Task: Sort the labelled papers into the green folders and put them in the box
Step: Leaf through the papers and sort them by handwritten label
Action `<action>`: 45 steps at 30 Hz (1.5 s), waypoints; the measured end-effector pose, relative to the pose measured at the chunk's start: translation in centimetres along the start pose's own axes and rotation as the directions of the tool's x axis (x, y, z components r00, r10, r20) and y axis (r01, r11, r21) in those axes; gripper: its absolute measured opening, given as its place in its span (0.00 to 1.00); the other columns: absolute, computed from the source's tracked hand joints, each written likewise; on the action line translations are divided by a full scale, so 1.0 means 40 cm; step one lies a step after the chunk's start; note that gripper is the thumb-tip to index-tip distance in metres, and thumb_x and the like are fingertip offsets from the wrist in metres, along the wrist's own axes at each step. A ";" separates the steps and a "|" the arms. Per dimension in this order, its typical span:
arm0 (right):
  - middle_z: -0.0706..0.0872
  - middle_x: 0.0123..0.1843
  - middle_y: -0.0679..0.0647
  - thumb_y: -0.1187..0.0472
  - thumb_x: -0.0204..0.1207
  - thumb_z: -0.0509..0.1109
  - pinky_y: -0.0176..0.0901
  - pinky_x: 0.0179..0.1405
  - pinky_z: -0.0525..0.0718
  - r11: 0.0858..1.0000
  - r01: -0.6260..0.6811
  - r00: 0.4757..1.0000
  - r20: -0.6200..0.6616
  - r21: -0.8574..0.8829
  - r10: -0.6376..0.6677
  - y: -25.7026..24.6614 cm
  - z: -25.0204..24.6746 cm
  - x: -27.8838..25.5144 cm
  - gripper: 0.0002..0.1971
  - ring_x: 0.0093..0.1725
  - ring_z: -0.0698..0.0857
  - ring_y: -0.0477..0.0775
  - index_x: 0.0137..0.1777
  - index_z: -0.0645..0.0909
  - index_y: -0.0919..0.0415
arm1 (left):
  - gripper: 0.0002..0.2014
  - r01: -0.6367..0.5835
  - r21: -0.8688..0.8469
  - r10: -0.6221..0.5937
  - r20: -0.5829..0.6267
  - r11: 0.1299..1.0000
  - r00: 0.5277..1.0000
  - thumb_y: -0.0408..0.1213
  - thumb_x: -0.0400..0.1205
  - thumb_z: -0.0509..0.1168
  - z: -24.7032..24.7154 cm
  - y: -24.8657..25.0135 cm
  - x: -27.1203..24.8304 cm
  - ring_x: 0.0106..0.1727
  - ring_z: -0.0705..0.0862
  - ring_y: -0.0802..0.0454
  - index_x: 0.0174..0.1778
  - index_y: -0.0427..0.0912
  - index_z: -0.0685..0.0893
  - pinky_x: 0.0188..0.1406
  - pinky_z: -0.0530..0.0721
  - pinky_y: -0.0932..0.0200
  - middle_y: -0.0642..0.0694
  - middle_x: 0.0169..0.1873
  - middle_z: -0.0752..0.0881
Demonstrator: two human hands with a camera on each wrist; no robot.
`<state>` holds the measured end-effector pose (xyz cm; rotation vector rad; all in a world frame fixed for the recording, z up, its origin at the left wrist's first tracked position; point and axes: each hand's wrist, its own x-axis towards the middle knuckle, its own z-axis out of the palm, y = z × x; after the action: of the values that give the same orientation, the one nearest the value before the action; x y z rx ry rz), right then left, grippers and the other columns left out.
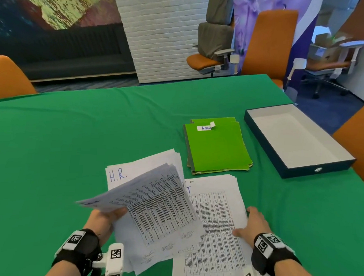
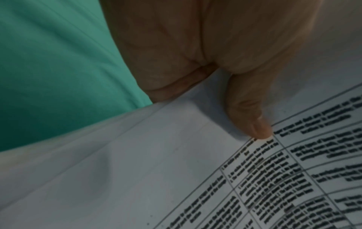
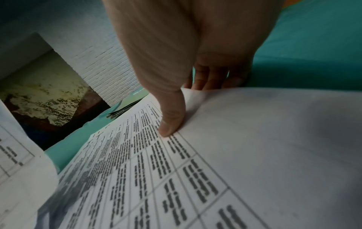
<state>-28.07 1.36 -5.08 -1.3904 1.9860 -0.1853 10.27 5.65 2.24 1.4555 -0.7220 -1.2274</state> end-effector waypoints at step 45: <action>0.84 0.37 0.49 0.68 0.77 0.69 0.25 0.35 0.79 0.541 0.721 0.670 -0.635 0.433 -0.386 -0.272 -0.344 -0.071 0.14 0.32 0.80 0.36 0.37 0.78 0.46 | 0.20 0.023 -0.149 -0.044 -0.138 0.989 0.989 0.12 0.68 0.61 0.020 -0.039 0.030 0.23 0.87 0.49 0.16 0.37 0.87 0.24 0.85 0.64 0.39 0.21 0.88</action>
<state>-27.56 -4.29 11.76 -1.5198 1.4236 -1.5353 9.61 4.73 0.46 1.4205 -0.5028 -1.1654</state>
